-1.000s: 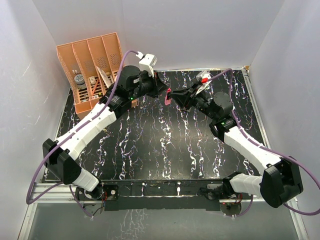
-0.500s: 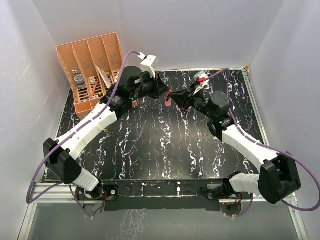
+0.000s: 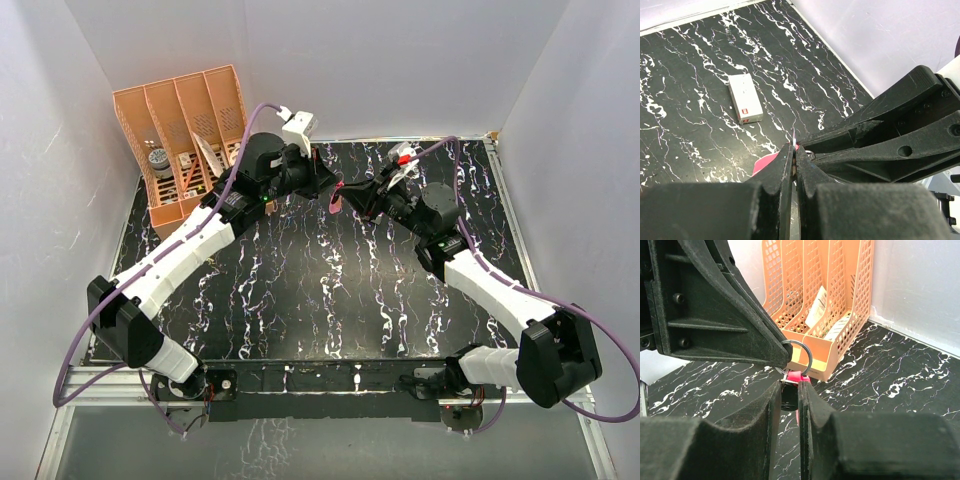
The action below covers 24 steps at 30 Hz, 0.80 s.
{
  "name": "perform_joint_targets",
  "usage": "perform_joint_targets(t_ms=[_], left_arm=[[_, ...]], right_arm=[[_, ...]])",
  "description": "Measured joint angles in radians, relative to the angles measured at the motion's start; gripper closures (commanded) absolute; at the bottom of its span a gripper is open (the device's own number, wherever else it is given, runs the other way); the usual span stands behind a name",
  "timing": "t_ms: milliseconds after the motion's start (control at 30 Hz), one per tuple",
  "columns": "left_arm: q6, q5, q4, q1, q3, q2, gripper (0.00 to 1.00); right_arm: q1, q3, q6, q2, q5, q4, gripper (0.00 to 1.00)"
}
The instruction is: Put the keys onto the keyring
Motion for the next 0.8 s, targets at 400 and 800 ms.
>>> perform_joint_targets(t_ms=[400,800], left_arm=[[-0.002,0.001,-0.014,-0.003,0.0,0.013,1.0],[0.002,0.001,-0.053,-0.004,0.024,0.014,1.0]], right_arm=[[0.0,0.0,0.0,-0.005,0.006,0.0,0.92],[0.001,0.01,-0.027,-0.006,0.012,-0.019,1.0]])
